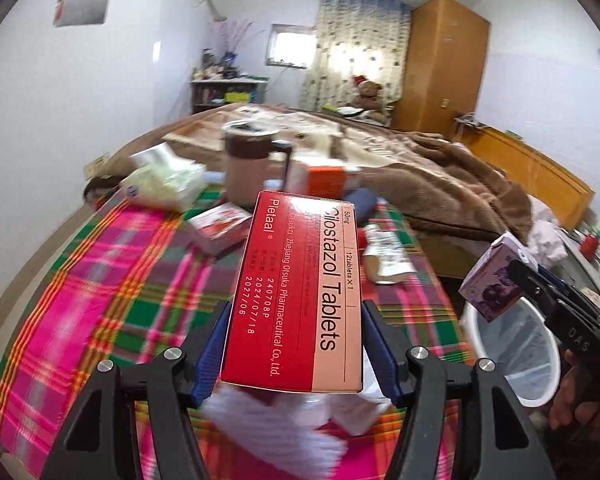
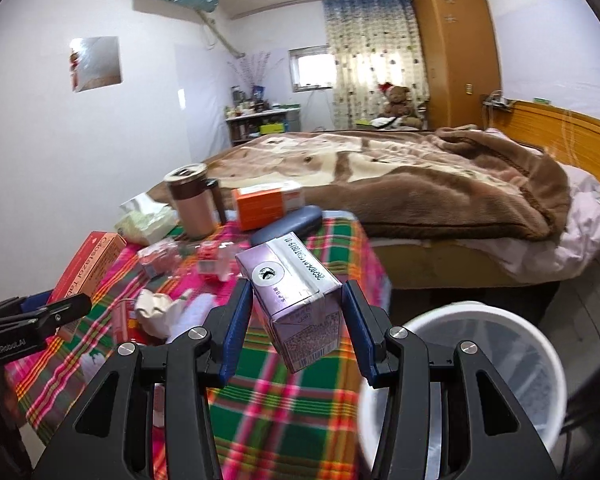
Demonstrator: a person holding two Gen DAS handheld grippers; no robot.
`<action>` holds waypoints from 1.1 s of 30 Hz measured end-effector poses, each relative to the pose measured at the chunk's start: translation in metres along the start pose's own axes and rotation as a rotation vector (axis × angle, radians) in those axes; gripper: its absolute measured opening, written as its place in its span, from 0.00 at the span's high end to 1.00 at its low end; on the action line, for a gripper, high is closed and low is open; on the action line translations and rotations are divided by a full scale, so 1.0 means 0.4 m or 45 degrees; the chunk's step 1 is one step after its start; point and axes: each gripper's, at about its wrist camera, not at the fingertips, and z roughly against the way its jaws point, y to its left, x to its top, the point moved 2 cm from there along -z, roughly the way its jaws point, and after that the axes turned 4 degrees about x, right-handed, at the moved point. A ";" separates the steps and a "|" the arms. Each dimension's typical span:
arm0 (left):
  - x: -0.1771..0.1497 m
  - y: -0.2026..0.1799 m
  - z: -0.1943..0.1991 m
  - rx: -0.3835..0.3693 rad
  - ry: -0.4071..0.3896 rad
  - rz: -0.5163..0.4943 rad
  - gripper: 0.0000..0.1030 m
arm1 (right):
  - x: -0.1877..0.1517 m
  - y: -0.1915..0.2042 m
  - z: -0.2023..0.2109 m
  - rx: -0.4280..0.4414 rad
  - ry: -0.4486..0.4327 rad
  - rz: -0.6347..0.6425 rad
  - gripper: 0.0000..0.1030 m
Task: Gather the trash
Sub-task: 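Carry both items over the white bin and open both tools to drop them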
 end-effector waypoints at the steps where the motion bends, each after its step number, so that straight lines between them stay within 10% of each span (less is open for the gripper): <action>1: 0.001 -0.020 0.003 -0.013 -0.004 -0.014 0.38 | 0.000 -0.013 0.009 -0.013 -0.005 -0.007 0.54; 33: -0.143 -0.617 -0.117 -0.423 0.220 -0.433 0.38 | -0.145 -0.350 0.044 -0.353 0.216 -0.250 0.54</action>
